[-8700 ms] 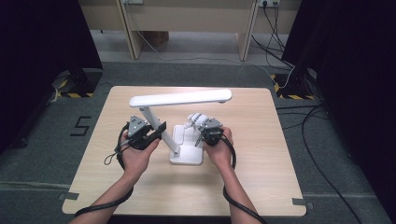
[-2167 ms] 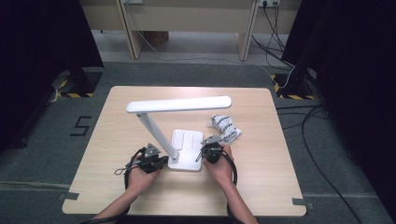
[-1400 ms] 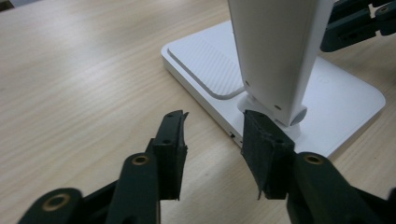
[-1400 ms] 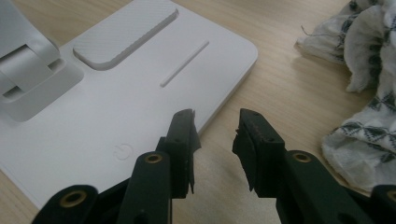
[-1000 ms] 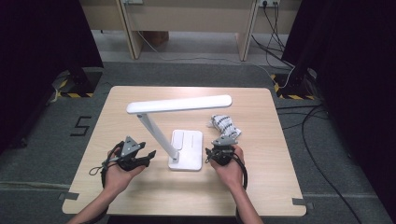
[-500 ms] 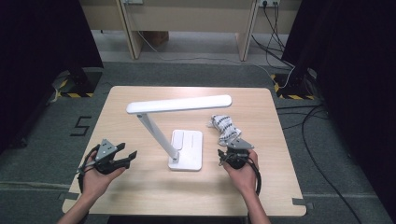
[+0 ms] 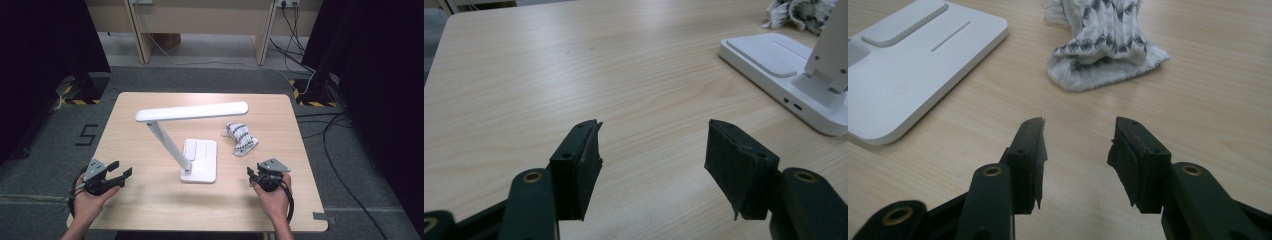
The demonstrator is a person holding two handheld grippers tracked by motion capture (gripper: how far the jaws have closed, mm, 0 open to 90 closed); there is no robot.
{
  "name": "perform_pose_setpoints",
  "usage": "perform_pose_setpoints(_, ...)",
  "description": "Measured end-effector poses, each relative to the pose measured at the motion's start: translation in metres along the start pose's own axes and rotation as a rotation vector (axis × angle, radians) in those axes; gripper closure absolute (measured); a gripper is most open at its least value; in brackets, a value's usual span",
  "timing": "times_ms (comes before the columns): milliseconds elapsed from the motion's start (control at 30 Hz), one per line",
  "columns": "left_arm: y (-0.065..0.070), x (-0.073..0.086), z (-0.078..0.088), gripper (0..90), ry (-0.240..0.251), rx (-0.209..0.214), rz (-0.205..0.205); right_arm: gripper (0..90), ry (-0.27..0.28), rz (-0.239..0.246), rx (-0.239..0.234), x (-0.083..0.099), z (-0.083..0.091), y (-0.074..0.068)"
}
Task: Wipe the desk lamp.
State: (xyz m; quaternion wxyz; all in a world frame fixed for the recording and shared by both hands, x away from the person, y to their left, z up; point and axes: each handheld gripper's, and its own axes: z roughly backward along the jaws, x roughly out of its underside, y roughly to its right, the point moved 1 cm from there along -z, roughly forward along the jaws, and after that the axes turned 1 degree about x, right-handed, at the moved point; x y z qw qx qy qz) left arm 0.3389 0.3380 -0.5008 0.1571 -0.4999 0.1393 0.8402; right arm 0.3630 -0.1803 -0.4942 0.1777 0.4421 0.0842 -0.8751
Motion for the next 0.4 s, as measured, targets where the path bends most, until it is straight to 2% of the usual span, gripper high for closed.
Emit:
perform_pose_setpoints(167, -0.005, 0.006, 0.002, 37.5, 0.018, -0.009, 0.013, 54.9, 0.003, -0.014, -0.004, 0.011, 0.005, -0.001)
perform_pose_setpoints(333, -0.005, 0.010, 0.003, 37.0, 0.036, -0.006, 0.022, 52.1, 0.053, -0.043, 0.003, 0.014, 0.007, -0.003)
perform_pose_setpoints(400, -0.005, 0.010, 0.004, 36.7, 0.045, -0.005, 0.028, 50.8, 0.063, -0.033, 0.005, 0.012, 0.008, -0.004)
